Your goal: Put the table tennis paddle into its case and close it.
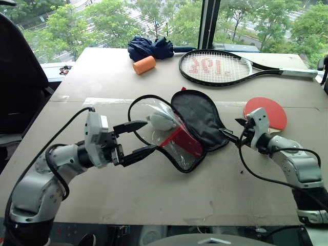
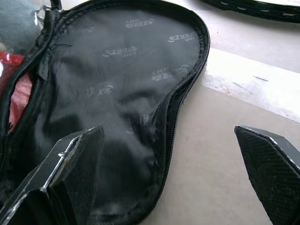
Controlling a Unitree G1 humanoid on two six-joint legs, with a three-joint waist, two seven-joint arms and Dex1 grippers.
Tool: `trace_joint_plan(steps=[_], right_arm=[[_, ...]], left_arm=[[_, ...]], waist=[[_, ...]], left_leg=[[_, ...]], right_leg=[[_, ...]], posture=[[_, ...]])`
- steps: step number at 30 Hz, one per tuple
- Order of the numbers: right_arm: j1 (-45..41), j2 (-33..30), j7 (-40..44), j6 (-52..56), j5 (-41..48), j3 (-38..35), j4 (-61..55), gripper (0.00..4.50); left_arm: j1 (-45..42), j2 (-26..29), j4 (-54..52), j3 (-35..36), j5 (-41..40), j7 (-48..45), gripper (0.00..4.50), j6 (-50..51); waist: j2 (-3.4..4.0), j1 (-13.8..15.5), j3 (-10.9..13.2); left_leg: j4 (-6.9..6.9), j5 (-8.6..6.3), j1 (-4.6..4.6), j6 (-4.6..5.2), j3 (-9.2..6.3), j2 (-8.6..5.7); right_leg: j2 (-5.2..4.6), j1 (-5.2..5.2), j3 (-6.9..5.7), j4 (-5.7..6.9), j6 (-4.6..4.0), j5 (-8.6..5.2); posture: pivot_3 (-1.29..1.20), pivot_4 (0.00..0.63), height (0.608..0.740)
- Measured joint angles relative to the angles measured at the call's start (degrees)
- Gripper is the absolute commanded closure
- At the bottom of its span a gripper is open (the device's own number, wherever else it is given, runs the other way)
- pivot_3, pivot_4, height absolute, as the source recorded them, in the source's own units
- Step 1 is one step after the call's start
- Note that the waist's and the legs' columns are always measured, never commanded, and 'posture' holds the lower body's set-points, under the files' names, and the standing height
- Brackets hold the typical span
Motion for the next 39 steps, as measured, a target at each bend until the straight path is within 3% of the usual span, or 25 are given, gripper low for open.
trace_joint_plan(steps=[5,6,8,15,16,21,30,37,39], right_arm=[[-6.3,3.2,-2.0,3.7,-1.9,2.1,6.1,0.0],[-7.1,3.4,-2.2,4.1,-2.4,2.4,6.8,0.24],[-8.1,3.6,-2.4,4.5,-3.3,3.3,8.0,0.85],[-8.0,4.3,-2.8,3.1,-6.7,5.3,7.8,4.24],[-7.8,4.4,-2.9,3.0,-7.0,5.5,7.3,4.39],[-3.5,6.2,-5.6,5.5,-7.0,5.4,0.7,4.39],[6.9,10.9,-16.7,23.7,-3.2,-4.0,-18.4,4.39],[8.3,14.0,-21.6,28.0,-2.9,-4.5,-22.9,4.39],[8.8,13.2,-21.4,28.4,-2.8,-4.5,-24.0,3.8]], left_arm=[[-1.7,3.7,2.7,3.0,-2.1,-1.8,0.08,3.8],[-2.2,4.4,3.3,3.3,-2.1,-2.2,0.02,4.0],[-2.9,5.4,4.4,4.2,-1.6,-3.1,0.0,4.0],[-4.0,6.2,7.5,5.2,0.4,-4.6,0.0,3.7],[-4.0,6.2,7.6,5.2,0.6,-4.7,0.0,3.7],[-4.1,6.2,7.2,5.2,0.8,-4.7,0.0,3.8],[-7.8,6.2,6.4,3.4,0.5,-6.0,0.0,5.6],[-12.2,6.1,6.5,0.2,0.3,-7.0,0.0,6.5],[-13.0,6.1,6.5,0.0,0.2,-7.1,0.0,6.9]], waist=[[0.02,-0.4,0.0],[0.03,-0.5,0.1],[0.03,-0.7,0.1],[0.05,-1.0,0.1],[0.05,-1.0,0.1],[0.05,-0.9,0.1],[0.04,-0.8,0.1],[0.04,-1.0,0.1],[0.03,-1.0,0.1]], left_leg=[[0.0,0.0,-0.04,0.0,0.02,0.0],[0.0,0.0,-0.04,0.0,0.02,-0.02],[0.0,0.0,-0.02,0.0,0.03,-0.02],[-0.01,0.0,-0.02,0.0,0.03,0.0],[-0.01,0.0,-0.02,0.0,0.02,0.0],[-0.02,0.0,-0.02,-0.01,-0.04,0.01],[-0.02,0.0,0.01,-0.01,-0.05,0.0],[-0.03,0.0,0.0,-0.01,-0.01,0.0],[-0.03,0.0,-0.01,-0.01,-0.02,0.0]], right_leg=[[0.01,-0.01,0.0,-0.01,0.01,0.0],[0.01,-0.01,0.02,-0.01,0.01,0.0],[0.0,-0.01,0.06,-0.01,0.01,0.0],[0.01,-0.05,0.07,0.01,0.12,0.07],[0.01,-0.05,0.07,0.01,0.12,0.07],[0.0,-0.05,0.07,0.01,0.18,0.1],[-0.02,-0.08,0.21,0.03,0.09,0.05],[0.01,-0.12,0.25,0.03,0.13,0.05],[0.01,-0.12,0.25,0.01,0.15,0.06]], posture=[[0.0,0.15,0.74],[0.0,0.15,0.74],[0.0,0.15,0.74],[0.0,0.15,0.74],[0.0,0.15,0.74],[0.0,0.15,0.74],[0.0,0.15,0.74],[0.0,0.15,0.74],[0.0,0.15,0.74]])
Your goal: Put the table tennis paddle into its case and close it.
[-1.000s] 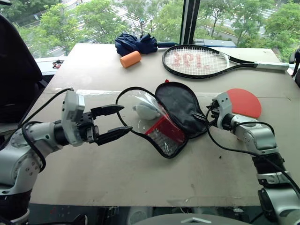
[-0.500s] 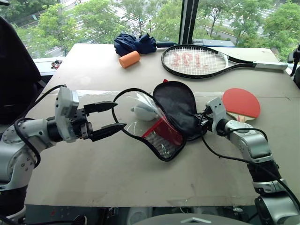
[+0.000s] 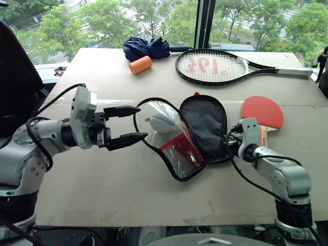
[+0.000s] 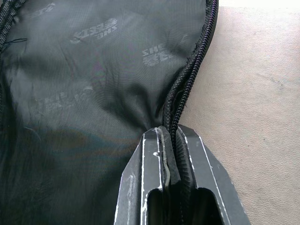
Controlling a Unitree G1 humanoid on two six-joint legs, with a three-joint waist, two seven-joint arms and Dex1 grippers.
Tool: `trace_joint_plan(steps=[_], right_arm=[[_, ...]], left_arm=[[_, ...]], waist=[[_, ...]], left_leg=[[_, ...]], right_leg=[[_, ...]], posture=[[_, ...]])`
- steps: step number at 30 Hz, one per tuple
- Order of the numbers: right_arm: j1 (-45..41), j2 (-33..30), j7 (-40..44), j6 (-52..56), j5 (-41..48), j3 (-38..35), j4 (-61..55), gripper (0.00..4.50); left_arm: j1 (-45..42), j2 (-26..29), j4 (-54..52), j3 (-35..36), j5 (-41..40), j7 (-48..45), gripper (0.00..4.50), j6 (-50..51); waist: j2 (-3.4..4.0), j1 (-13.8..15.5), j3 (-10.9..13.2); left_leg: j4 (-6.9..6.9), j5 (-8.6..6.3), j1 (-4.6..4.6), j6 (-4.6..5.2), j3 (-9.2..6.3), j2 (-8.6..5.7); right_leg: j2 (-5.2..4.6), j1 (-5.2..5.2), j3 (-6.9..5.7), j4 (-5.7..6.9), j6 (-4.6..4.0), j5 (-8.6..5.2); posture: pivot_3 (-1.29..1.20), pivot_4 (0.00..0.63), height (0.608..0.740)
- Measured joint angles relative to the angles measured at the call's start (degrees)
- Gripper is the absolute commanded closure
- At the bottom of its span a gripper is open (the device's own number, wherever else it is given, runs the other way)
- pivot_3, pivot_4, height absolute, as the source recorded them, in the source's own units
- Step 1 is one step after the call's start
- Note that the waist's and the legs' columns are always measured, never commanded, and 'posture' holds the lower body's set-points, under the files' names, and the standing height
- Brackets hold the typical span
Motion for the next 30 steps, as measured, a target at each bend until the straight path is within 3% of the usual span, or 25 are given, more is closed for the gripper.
trace_joint_plan(steps=[2,9,12,17,24,29,30], right_arm=[[0.1,-1.3,0.3,-0.8,-0.1,-0.1,-0.7,3.33],[1.8,-5.6,0.0,-11.6,-1.4,-7.8,-5.4,3.33],[5.1,-6.0,-1.7,-11.7,-2.6,-10.2,-5.4,2.37],[7.0,-4.6,-6.6,-10.5,-4.8,-12.7,-5.4,0.05],[3.9,3.0,-11.5,-0.4,-2.7,-16.1,-4.9,0.05],[1.9,3.7,-13.0,4.4,-2.6,-16.0,-4.6,0.05],[1.9,3.7,-13.4,5.1,-2.9,-15.8,-4.2,0.28]], left_arm=[[-0.9,0.0,0.0,-0.5,-0.1,-0.2,0.0,0.3],[-5.3,0.0,0.2,-3.5,-0.8,-2.4,0.0,2.0],[-7.3,-0.1,0.6,-5.0,-0.9,-3.3,0.0,2.2],[-11.1,-0.2,1.6,-6.9,-0.9,-4.5,0.0,2.2],[-16.5,0.0,3.0,-10.1,-0.4,-7.1,0.0,3.0],[-19.7,1.0,3.3,-10.8,0.6,-7.9,0.0,3.7],[-20.1,1.3,3.3,-10.8,0.6,-7.9,0.0,4.3]], waist=[[-0.01,0.1,0.0],[-0.16,0.2,0.0],[-0.25,0.2,0.0],[-0.16,-0.1,0.0],[-0.15,0.0,0.1],[-0.15,0.0,0.1],[-0.15,0.0,0.1]], left_leg=[[0.01,0.0,-0.01,0.0,0.01,-0.01],[0.0,0.0,-0.03,0.0,0.08,0.01],[0.0,0.0,-0.04,0.0,0.12,0.02],[0.01,0.0,0.06,0.0,0.11,0.01],[0.0,0.0,0.02,0.0,0.08,0.03],[0.0,0.0,0.02,0.0,0.08,-0.01],[0.0,0.0,0.02,0.0,0.09,-0.02]], right_leg=[[0.0,0.0,0.02,0.0,-0.01,-0.01],[0.11,0.03,-0.06,0.0,0.09,0.03],[0.12,0.03,-0.03,0.0,0.06,0.02],[0.26,0.03,0.17,0.03,-0.01,-0.01],[0.36,-0.01,0.29,0.03,-0.01,0.0],[0.36,0.0,0.37,0.01,-0.01,-0.01],[0.36,0.0,0.39,0.01,-0.01,-0.01]], posture=[[0.0,0.15,0.74],[0.0,0.15,0.74],[0.0,0.15,0.74],[0.0,0.15,0.74],[0.0,0.15,0.74],[0.0,0.15,0.74],[0.0,0.15,0.74]])
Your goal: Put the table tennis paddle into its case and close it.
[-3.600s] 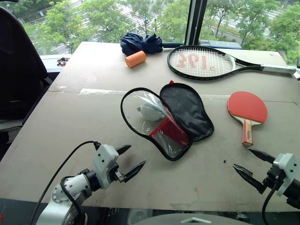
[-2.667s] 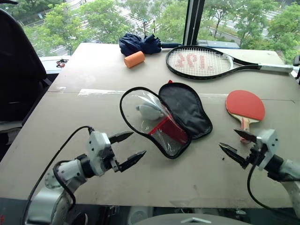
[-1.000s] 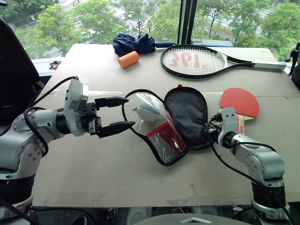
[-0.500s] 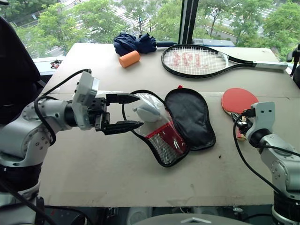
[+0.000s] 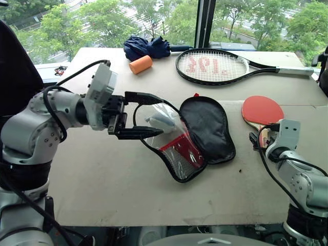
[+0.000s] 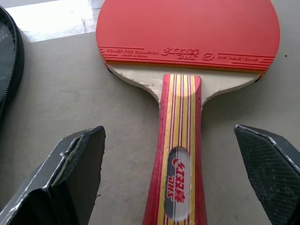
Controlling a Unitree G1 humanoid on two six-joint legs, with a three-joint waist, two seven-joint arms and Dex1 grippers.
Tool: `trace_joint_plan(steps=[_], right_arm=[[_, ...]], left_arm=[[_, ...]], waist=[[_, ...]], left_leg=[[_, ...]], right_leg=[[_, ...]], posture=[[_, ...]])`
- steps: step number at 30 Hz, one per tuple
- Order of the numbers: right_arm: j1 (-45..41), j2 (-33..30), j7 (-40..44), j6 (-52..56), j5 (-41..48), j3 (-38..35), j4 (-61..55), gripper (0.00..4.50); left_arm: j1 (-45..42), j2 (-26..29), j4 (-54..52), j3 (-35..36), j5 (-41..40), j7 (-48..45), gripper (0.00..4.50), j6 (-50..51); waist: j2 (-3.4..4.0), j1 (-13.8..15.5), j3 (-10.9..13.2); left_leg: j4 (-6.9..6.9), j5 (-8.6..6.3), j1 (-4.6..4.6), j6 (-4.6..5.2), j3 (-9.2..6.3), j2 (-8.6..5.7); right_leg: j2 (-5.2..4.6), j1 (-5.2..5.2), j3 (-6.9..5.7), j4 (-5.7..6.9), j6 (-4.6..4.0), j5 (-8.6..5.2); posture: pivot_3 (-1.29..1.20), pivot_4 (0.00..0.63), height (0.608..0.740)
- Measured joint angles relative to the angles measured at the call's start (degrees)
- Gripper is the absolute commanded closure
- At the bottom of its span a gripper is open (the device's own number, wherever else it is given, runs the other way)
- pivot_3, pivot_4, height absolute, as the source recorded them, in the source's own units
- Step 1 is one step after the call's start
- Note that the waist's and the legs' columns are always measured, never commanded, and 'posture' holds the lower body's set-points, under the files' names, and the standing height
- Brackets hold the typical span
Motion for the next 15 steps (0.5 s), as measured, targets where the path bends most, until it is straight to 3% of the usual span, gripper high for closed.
trace_joint_plan(steps=[2,8,15], right_arm=[[0.1,-0.2,-0.3,0.9,-0.5,0.4,0.2,0.87],[0.4,-1.1,-0.4,1.8,-1.8,1.5,0.5,3.34],[-0.9,-8.2,4.4,-3.1,-2.0,4.1,2.2,3.34]], left_arm=[[-0.1,0.0,0.0,0.0,0.0,0.1,0.0,0.4],[0.4,1.1,0.1,0.1,1.2,-0.5,0.0,0.6],[2.4,1.1,2.7,1.8,3.4,-0.9,0.0,-1.8]], waist=[[0.01,-0.1,0.0],[0.0,-0.1,0.0],[0.09,-0.2,0.1]], left_leg=[[0.0,0.0,0.0,0.0,0.0,0.0],[0.0,0.0,0.01,0.0,0.0,0.01],[0.0,0.0,0.0,0.0,0.07,-0.02]], right_leg=[[0.0,-0.01,0.02,0.0,0.01,0.0],[0.04,-0.02,0.04,0.01,0.01,0.0],[0.05,-0.07,0.23,0.0,0.02,0.0]], posture=[[0.0,0.15,0.74],[0.0,0.15,0.74],[0.0,0.15,0.74]])
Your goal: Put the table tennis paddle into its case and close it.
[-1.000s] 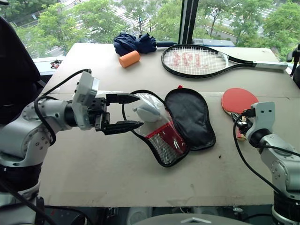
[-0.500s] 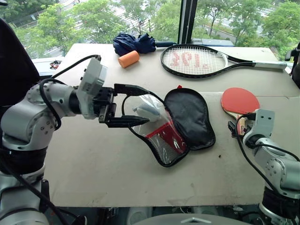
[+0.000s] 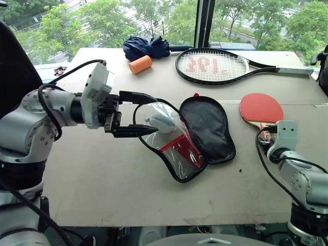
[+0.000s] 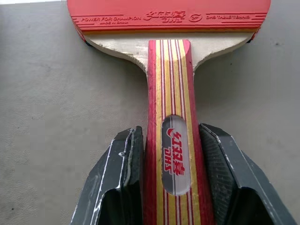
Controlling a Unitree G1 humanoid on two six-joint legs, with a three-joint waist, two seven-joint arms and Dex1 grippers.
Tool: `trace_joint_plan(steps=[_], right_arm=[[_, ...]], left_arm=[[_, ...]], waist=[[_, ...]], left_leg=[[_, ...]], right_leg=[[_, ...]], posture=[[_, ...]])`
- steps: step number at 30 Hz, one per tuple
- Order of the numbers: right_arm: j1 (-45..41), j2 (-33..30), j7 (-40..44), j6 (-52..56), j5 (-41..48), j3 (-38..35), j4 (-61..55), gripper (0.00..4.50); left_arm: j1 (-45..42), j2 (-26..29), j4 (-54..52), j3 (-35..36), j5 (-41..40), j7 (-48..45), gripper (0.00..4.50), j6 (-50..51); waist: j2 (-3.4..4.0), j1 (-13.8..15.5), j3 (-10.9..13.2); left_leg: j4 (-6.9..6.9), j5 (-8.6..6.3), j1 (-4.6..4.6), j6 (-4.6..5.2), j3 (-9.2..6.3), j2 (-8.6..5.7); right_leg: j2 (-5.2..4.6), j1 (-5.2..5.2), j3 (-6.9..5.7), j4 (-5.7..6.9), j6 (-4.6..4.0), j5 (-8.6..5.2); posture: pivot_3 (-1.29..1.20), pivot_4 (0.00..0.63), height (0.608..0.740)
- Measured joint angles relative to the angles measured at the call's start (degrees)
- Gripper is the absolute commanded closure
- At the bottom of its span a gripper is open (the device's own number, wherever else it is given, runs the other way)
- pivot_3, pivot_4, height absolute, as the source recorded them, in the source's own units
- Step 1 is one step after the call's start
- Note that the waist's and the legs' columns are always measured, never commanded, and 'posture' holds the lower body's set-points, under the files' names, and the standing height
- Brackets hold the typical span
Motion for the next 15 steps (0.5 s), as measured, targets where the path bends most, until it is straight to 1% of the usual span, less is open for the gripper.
trace_joint_plan(steps=[2,4,8,9,12,15], right_arm=[[-2.0,-1.8,2.4,-0.1,0.7,1.5,-1.0,3.34],[-4.0,-1.6,4.2,0.4,2.5,3.4,-2.8,3.34],[-6.3,0.6,5.8,3.1,5.3,7.9,-5.6,3.34],[-6.7,2.2,5.8,4.7,6.0,10.3,-6.4,3.34],[-6.4,4.6,5.8,7.7,7.4,15.7,-7.6,3.34],[-4.6,4.8,5.6,9.4,7.5,18.6,-8.5,3.34]], left_arm=[[1.1,0.0,0.7,1.2,0.0,-0.1,0.0,-0.6],[2.5,0.1,1.1,1.8,0.3,-0.4,0.0,-1.1],[4.3,0.2,2.4,3.5,1.5,-0.4,0.0,-2.5],[5.7,0.5,3.2,4.5,2.0,-0.4,0.0,-3.1],[8.0,0.8,4.1,5.6,2.5,-0.4,0.0,-3.5],[8.8,0.9,4.0,6.7,2.5,-0.1,0.0,-3.5]], waist=[[-0.03,-0.4,0.0],[-0.05,-0.8,0.0],[-0.11,-1.0,0.0],[-0.11,-1.0,0.0],[-0.11,-1.0,0.0],[-0.12,-0.4,0.0]], left_leg=[[-0.02,0.0,0.01,0.0,-0.02,0.04],[-0.05,0.0,0.0,0.0,-0.06,0.09],[-0.09,0.0,0.0,0.0,-0.17,0.2],[-0.11,0.0,0.0,0.0,-0.17,0.2],[-0.15,0.0,-0.03,0.0,-0.25,0.22],[-0.13,0.0,-0.16,0.0,-0.26,0.16]], right_leg=[[0.07,-0.02,0.05,0.0,0.08,0.05],[0.16,-0.02,-0.01,0.0,0.12,0.08],[0.33,-0.02,-0.04,0.01,0.1,0.07],[0.34,-0.03,-0.04,0.01,0.08,0.06],[0.34,-0.12,0.07,0.01,0.05,0.05],[0.29,-0.28,0.17,-0.01,0.06,0.05]], posture=[[0.0,0.15,0.74],[0.0,0.15,0.74],[0.0,0.15,0.74],[0.0,0.15,0.74],[0.0,0.15,0.74],[0.0,0.15,0.74]])
